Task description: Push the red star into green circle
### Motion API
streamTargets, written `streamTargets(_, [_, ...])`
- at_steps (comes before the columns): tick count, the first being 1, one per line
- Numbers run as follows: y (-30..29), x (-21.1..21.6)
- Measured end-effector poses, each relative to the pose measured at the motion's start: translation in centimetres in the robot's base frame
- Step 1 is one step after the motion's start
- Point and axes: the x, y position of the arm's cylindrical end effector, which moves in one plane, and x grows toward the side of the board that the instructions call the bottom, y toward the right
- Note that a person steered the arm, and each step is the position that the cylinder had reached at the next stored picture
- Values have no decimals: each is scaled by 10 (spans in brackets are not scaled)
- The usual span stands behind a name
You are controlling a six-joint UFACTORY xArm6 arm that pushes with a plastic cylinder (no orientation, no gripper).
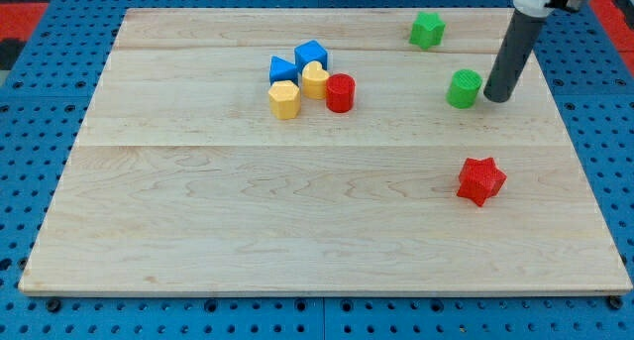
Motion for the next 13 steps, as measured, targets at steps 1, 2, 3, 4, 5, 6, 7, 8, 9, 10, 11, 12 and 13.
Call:
streamTargets(1, [-36,-9])
streamTargets(2, [-82,-15])
streamTargets(3, [-127,-18])
streamTargets(4, [-137,-16])
streamTargets(5, [-72,26])
streamTargets(6, [-16,94])
streamTargets(7, [19,149])
streamTargets(8, [-1,168])
streamTargets(9, [-22,142])
streamTargets(10, [-52,129])
streamTargets(11, [-58,146])
streamTargets(12, [-83,128])
streamTargets(13, [-106,88])
